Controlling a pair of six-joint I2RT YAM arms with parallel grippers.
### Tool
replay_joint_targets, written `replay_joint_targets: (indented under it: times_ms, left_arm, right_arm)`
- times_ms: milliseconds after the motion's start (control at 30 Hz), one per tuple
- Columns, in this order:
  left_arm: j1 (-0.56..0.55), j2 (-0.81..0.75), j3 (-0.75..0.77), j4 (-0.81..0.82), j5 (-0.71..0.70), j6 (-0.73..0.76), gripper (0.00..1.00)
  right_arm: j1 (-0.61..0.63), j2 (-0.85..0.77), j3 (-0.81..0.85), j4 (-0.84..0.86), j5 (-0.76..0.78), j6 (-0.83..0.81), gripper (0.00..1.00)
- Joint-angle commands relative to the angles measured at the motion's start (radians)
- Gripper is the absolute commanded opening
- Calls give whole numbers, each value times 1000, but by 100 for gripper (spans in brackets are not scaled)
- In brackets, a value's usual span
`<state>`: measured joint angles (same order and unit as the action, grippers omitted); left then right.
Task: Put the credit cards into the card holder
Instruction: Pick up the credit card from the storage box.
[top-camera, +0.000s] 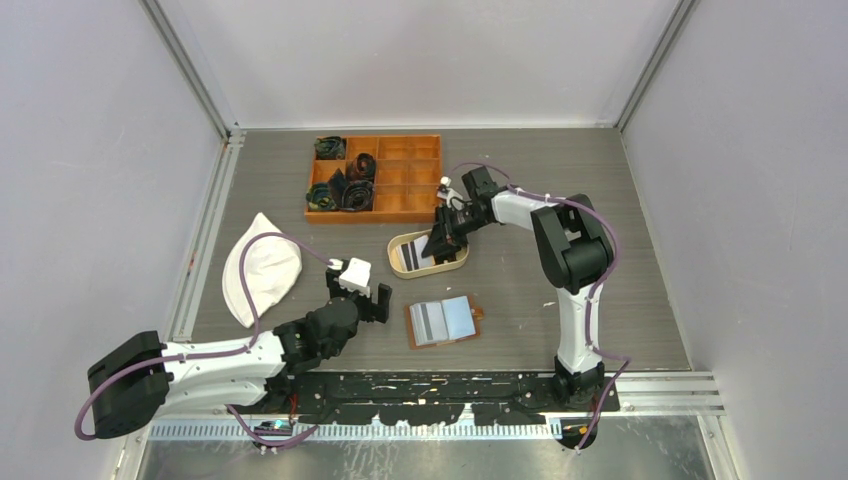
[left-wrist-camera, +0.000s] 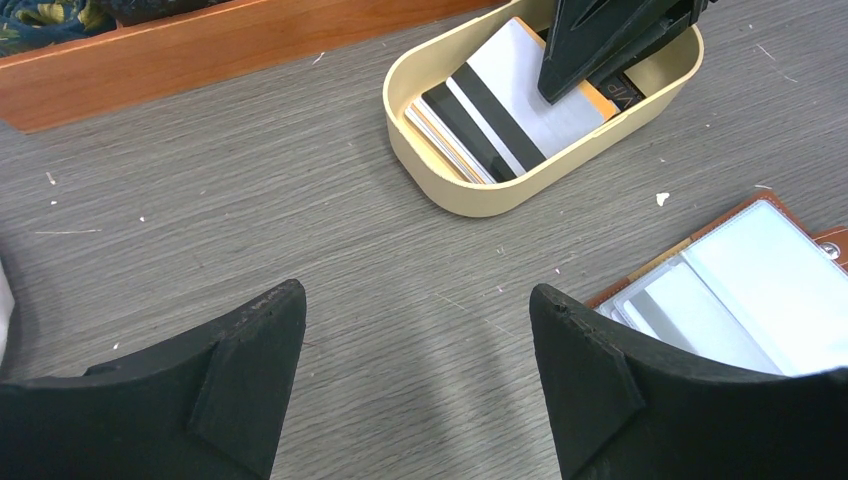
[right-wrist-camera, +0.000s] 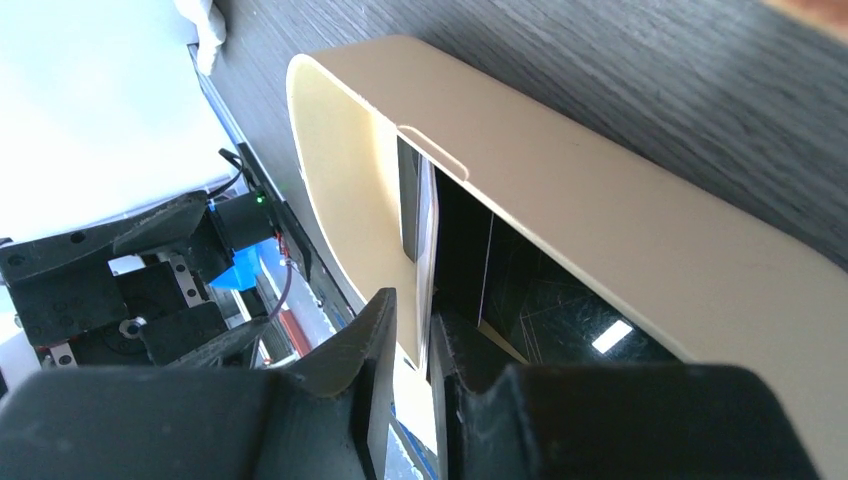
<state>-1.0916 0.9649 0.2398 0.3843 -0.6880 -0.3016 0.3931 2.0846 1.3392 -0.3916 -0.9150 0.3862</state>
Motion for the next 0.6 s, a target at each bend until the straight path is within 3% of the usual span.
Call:
replay_joint_targets:
  times_ms: [0, 567]
  left_arm:
    - [2, 0, 24, 45, -28, 14, 82]
    - [3, -10, 17, 47, -28, 13, 82]
  right_arm:
    - [-14, -46, 41, -13, -19, -18, 25]
    - [-60, -62, 25, -4, -76, 3, 22]
